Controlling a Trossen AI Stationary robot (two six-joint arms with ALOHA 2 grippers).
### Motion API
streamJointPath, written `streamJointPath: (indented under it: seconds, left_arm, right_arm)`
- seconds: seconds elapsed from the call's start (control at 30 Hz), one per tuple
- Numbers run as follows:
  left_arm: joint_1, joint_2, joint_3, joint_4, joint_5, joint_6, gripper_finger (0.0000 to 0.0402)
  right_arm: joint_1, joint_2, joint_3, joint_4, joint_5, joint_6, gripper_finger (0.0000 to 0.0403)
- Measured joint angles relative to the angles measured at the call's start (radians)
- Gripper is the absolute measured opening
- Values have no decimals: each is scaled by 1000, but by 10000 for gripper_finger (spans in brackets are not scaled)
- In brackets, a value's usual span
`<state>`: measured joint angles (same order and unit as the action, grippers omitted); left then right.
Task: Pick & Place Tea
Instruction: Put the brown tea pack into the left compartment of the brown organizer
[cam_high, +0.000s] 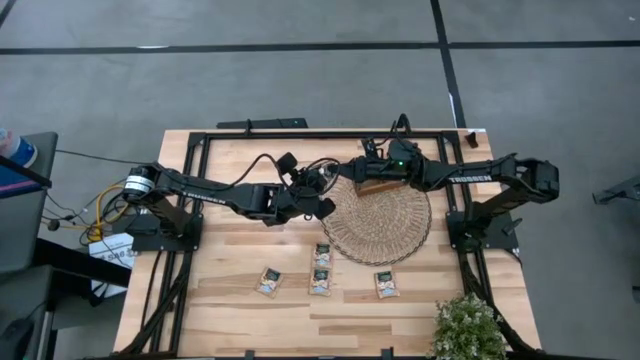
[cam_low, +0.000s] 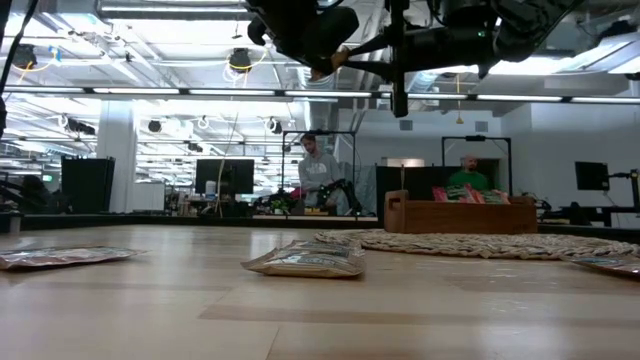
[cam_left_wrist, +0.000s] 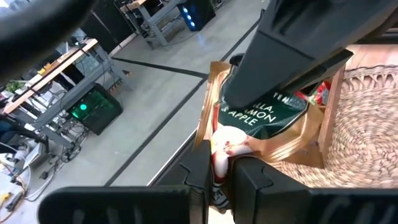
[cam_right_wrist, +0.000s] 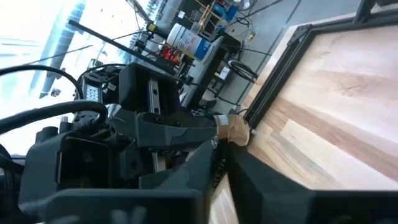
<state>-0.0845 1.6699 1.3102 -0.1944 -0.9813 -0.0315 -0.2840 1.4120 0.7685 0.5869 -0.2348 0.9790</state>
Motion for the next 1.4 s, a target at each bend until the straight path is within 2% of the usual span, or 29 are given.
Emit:
streamJointPath:
  seconds: [0.1, 0.37, 0.53, 0.87, 1.07, 1.17, 1.27, 1.33, 1.4]
  left_arm:
    - [0, 0, 0, 2, 1, -6, 26]
    - [-8, 0, 0, 0, -2, 32, 26]
    - [-22, 0, 0, -6, -36, 131, 58]
    - [-30, 0, 0, -12, -279, 354, 160]
    - [-41, -1, 1, -95, -370, 428, 182]
    - [-47, -1, 1, -220, -383, 380, 182]
    - [-47, -4, 1, -381, -375, 230, 182]
    - [-47, -5, 1, -482, -335, 93, 182]
    - [-46, -5, 1, -551, -237, -42, 182]
  right_arm:
    - [0, 0, 0, 0, 1, -35, 7]
    - [-16, 0, 0, -3, -13, -38, 1]
    - [-29, 0, 0, -4, -34, -37, 1]
    - [-56, -1, 0, -54, -33, -46, 0]
    - [-107, -3, 0, -78, -93, -73, 0]
    - [-140, -38, 8, -204, -111, -145, 0]
    - [-173, -91, 53, -448, -111, -317, 0]
    - [-194, -125, 111, -640, -117, -456, 0]
    - [-212, -142, 185, -847, -126, -624, 0]
